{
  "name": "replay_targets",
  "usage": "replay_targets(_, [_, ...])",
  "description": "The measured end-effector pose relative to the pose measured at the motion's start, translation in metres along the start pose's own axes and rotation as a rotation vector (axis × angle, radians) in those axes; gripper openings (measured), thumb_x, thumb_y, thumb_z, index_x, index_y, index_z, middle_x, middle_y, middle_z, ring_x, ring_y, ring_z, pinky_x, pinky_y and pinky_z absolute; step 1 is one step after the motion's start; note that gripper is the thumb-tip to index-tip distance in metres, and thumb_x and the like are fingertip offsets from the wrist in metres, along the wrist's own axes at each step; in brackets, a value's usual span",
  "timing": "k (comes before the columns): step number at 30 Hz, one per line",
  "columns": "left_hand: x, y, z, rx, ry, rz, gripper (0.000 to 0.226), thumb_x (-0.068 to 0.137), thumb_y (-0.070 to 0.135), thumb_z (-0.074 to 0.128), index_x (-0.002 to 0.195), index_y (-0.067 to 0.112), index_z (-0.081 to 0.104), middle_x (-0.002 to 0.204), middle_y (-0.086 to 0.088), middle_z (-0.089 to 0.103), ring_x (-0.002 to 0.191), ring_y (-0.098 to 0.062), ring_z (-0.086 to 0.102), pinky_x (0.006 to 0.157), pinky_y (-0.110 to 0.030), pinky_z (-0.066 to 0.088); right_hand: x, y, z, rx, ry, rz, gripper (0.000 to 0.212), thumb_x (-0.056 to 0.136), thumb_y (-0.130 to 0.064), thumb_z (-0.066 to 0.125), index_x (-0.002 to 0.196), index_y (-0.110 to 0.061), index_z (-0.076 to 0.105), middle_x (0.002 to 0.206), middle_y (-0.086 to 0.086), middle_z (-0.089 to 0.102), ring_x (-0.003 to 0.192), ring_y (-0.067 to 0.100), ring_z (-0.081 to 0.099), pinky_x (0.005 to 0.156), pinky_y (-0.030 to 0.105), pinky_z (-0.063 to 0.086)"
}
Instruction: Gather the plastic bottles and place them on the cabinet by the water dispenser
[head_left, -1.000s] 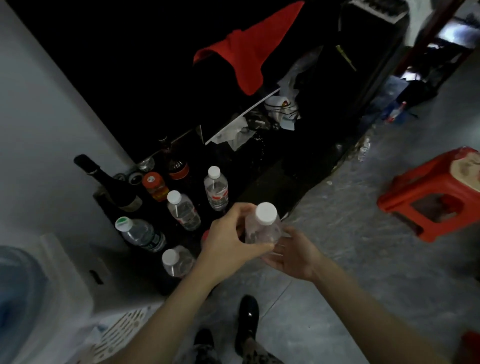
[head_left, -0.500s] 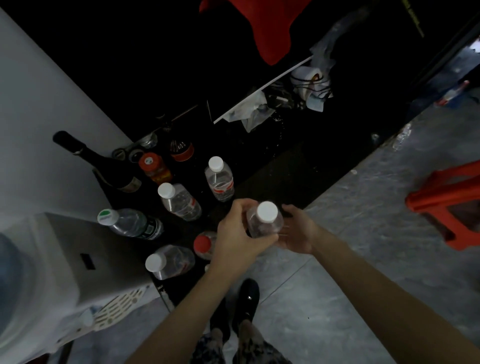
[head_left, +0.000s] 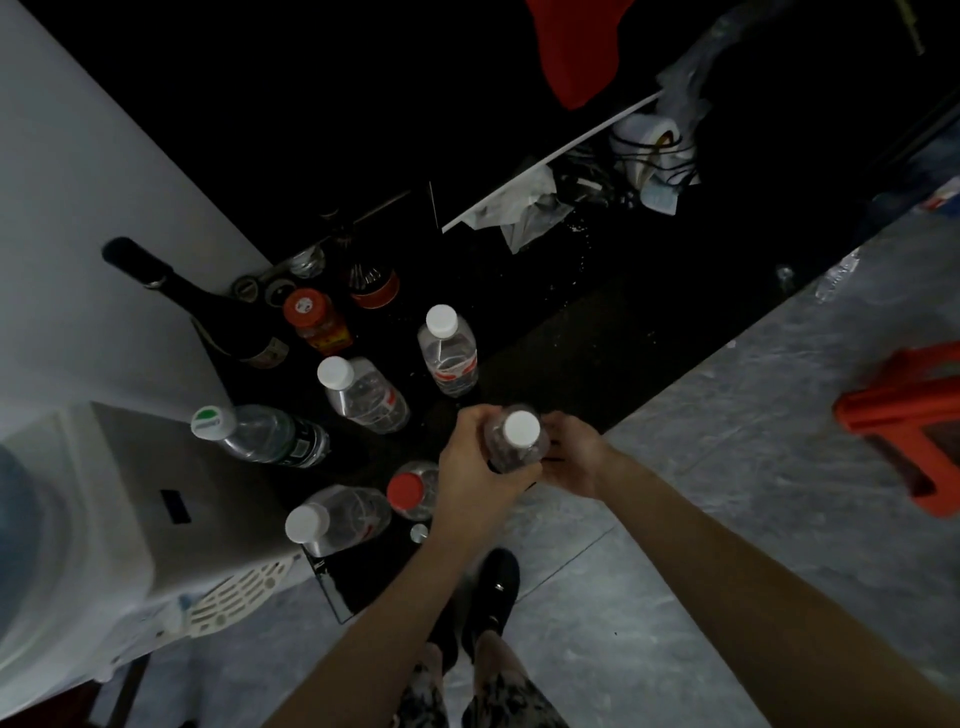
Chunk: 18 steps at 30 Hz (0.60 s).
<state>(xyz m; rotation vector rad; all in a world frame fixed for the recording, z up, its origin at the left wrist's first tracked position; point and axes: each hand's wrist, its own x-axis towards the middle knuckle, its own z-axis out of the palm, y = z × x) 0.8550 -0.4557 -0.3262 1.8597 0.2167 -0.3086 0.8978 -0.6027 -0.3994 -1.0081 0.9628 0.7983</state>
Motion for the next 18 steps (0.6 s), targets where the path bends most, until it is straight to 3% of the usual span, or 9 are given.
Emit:
replay_targets(5, [0.0,-0.008,0.0,-0.056,0.015,-0.045,0.05,0.076,0.007,0.086,0.11,0.026,0.054,0.103,0.01,0.066,0.093,0.007,0.065,0.075,-0.012,0.051,0.001,0.004,0.006,-0.036,0.024,-0.026,0.029,0.099,-0.016,0.048,0.119,-0.001,0.062,0.119,0.018,0.064,0.1,0.028,0.062,0.078,0.036,0.054])
replay_targets(9, [0.001,-0.012,0.001,-0.023,-0.003,-0.047,0.054,0.08,0.01,0.084,0.118,0.027,0.049,0.11,0.011,0.063,0.097,0.008,0.063,0.075,-0.009,0.05,0.002,0.007,0.008,-0.035,0.011,-0.03,0.025,0.099,-0.014,0.048,0.113,-0.002,0.065,0.122,0.019,0.065,0.111,0.03,0.062,0.097,0.041,0.052])
replay_targets(11, [0.0,-0.011,0.001,0.04,-0.006,-0.036,0.063,0.081,0.012,0.083,0.13,0.026,0.046,0.12,0.009,0.06,0.107,0.0,0.062,0.081,-0.009,0.049,0.0,0.007,0.008,-0.063,0.014,-0.023,0.026,0.098,-0.017,0.051,0.117,-0.005,0.064,0.123,0.017,0.065,0.116,0.031,0.06,0.103,0.044,0.049])
replay_targets(14, [-0.001,-0.008,-0.004,0.106,-0.018,0.016,0.077,0.08,0.008,0.081,0.143,0.026,0.04,0.138,0.001,0.05,0.125,-0.01,0.052,0.099,-0.018,0.045,-0.007,0.007,0.009,-0.123,0.026,-0.03,0.032,0.097,-0.024,0.054,0.123,-0.008,0.062,0.125,0.013,0.063,0.118,0.029,0.058,0.099,0.042,0.048])
replay_targets(18, [-0.014,0.023,-0.019,0.162,-0.03,0.171,0.077,0.081,0.016,0.081,0.144,0.031,0.038,0.145,0.007,0.04,0.132,-0.006,0.042,0.103,-0.011,0.036,-0.03,-0.006,0.013,-0.155,0.054,-0.118,0.033,0.096,-0.026,0.056,0.123,-0.009,0.062,0.125,0.011,0.063,0.114,0.026,0.059,0.094,0.04,0.048])
